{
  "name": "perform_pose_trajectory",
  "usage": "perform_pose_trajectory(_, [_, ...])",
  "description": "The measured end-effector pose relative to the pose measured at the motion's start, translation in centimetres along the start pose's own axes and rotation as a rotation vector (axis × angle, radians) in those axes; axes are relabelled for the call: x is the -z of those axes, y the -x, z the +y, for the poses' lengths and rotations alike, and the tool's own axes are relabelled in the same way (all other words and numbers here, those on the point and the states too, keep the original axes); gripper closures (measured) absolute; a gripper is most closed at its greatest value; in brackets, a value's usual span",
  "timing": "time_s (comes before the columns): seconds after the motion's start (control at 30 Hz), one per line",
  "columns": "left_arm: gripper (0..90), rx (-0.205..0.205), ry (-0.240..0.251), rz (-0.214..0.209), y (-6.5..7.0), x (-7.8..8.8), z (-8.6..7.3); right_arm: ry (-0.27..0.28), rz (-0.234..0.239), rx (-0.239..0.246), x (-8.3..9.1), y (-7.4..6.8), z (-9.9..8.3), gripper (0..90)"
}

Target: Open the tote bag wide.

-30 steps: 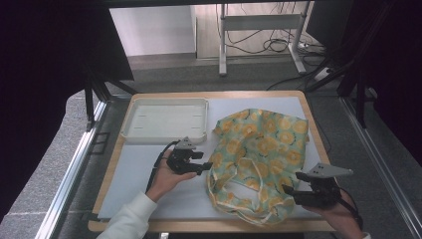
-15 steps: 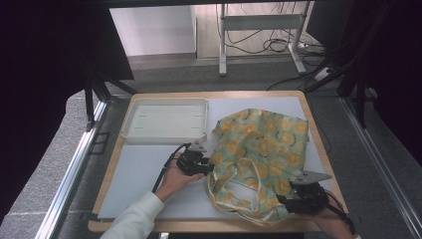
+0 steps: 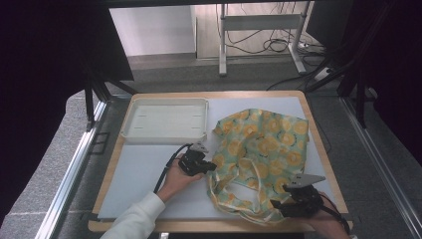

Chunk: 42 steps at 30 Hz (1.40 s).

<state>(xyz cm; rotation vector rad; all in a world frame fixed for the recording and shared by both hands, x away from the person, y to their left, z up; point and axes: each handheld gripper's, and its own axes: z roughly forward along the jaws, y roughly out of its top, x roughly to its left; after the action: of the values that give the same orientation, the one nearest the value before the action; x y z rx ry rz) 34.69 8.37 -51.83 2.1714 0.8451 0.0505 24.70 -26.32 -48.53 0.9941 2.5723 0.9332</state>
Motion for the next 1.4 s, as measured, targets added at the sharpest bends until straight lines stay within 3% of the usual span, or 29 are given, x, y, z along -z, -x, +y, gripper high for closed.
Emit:
perform_pose_trajectory(0.1, [89.2, 0.003, 0.003, -0.003, 0.0, 0.2, -0.1, -0.003, 0.042, 0.041, -0.5, -1.2, 0.6, 30.3])
perform_pose_trajectory(0.3, [89.3, 0.018, 0.005, -0.013, -0.3, 0.5, -0.3, -0.025, 0.141, 0.045, -2.4, -2.3, 0.6, 30.6])
perform_pose_trajectory(0.47, [89.3, 0.014, 0.001, -0.015, -0.4, 0.6, -0.3, -0.073, 0.149, 0.095, -3.9, -3.7, 0.8, 32.9])
perform_pose_trajectory(0.57, [89.3, 0.015, 0.0, -0.015, -0.4, 0.7, -0.4, -0.071, 0.101, 0.118, -4.4, -3.9, 0.7, 46.3])
perform_pose_trajectory(0.73, [89.5, 0.029, 0.009, -0.02, -0.5, 0.9, -0.5, -0.065, 0.086, 0.121, -4.1, -3.7, 0.6, 82.4])
perform_pose_trajectory(0.8, [89.6, 0.029, 0.014, -0.028, -0.4, 1.3, -0.6, -0.055, 0.096, 0.112, -3.7, -3.5, 0.6, 87.7])
perform_pose_trajectory(0.9, [89.6, 0.025, 0.026, -0.04, 0.0, 2.4, -1.0, -0.03, 0.118, 0.096, -2.4, -2.8, 0.2, 88.3])
perform_pose_trajectory(1.07, [89.5, -0.003, 0.048, -0.067, 2.1, 4.0, -1.8, 0.042, 0.138, 0.056, 0.5, -2.1, -1.7, 88.3])
perform_pose_trajectory(1.2, [89.5, -0.036, 0.038, -0.088, 4.3, 4.5, -3.0, 0.071, 0.128, 0.022, 2.4, -1.7, -3.9, 88.3])
perform_pose_trajectory(1.4, [89.3, -0.072, -0.009, -0.127, 7.1, 3.8, -4.6, 0.095, 0.066, -0.056, 4.1, 0.4, -6.7, 88.2])
